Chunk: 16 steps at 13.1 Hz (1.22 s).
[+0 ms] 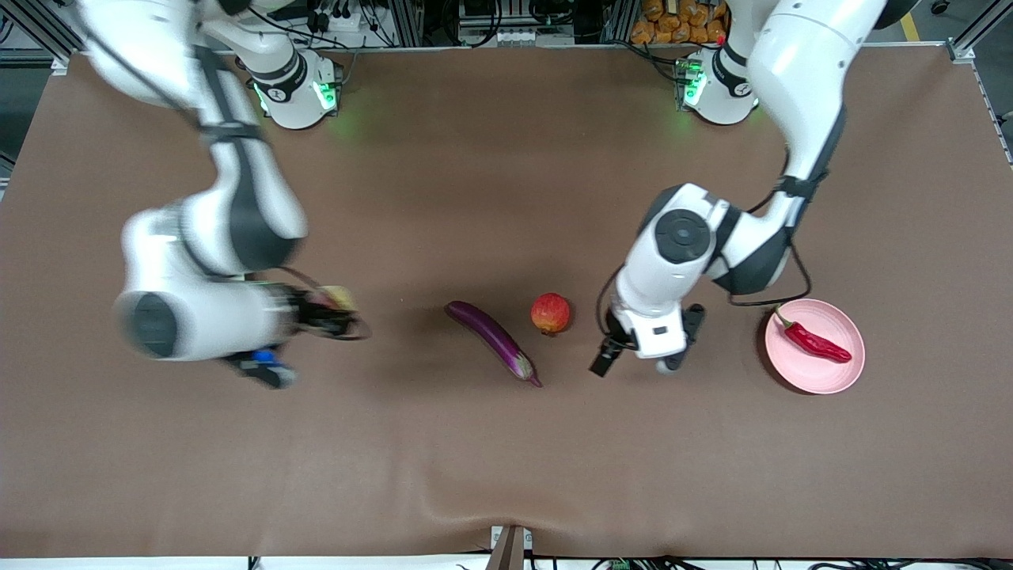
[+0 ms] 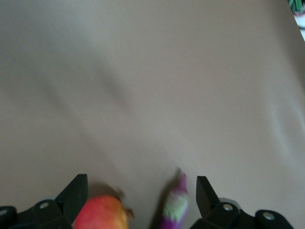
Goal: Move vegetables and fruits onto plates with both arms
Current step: 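Carry the peach toward the green plate while the left gripper reaches the eggplant, then grasp the eggplant with the left gripper while the right gripper lowers the peach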
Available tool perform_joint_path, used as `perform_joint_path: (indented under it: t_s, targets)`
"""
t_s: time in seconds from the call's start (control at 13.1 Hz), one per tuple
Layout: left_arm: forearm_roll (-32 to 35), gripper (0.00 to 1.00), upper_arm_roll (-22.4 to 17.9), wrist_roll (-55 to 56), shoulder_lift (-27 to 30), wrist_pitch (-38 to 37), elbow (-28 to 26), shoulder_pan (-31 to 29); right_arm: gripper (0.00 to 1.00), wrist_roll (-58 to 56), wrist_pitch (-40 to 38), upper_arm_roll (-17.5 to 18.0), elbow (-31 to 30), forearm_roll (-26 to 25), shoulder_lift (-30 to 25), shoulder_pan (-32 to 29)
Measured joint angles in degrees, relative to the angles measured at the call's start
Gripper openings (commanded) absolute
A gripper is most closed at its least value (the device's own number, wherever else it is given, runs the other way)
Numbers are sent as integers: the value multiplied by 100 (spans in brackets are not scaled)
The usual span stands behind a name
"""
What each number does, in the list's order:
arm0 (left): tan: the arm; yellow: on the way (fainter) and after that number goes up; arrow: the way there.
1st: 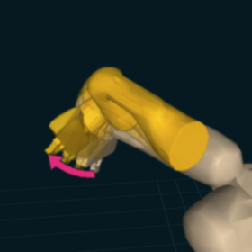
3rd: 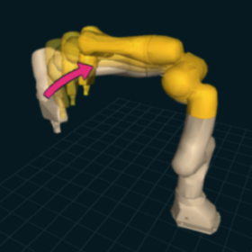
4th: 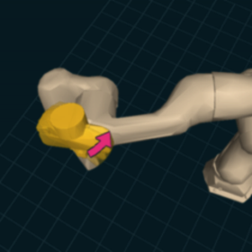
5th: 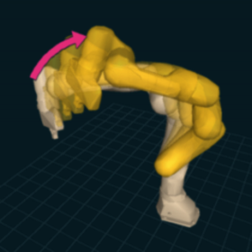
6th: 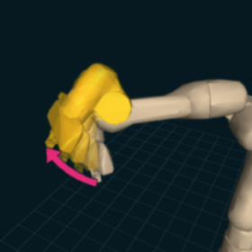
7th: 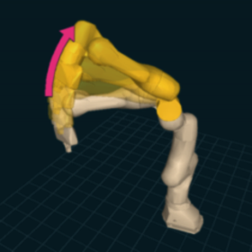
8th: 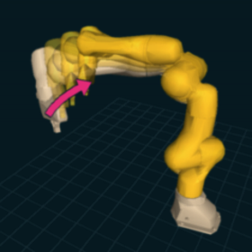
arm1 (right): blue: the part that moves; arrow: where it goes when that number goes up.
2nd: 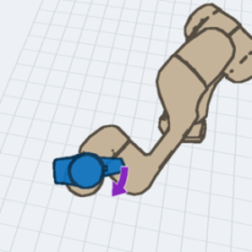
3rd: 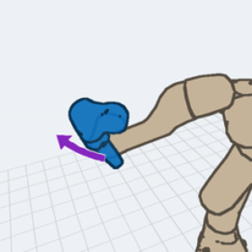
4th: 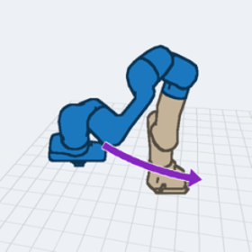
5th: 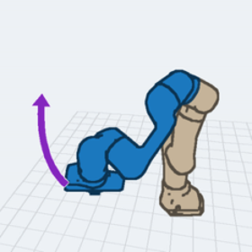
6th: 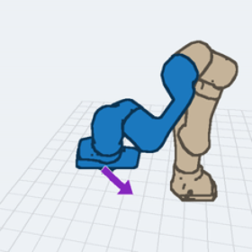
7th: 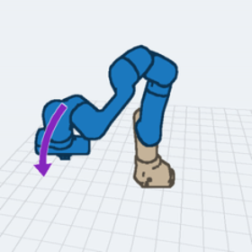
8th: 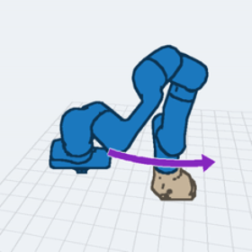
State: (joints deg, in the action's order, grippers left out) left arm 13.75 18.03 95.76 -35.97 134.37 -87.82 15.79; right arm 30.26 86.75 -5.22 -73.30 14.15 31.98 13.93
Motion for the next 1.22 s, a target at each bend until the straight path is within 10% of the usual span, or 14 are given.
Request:
perform_joint_path:
  t_s: [0.53, 1.22]
  targets:
    - [238, 100, -1941, 1949, -1205, 301, 1122, 2885, 0, -2845, 641, -32, -2134, -1098, -1186, -1698]
    - [238, 100, -2082, 2092, -1865, 1309, 1270, 3240, 0, -4575, 3272, -32, -4468, -1199, -1309, -2898]
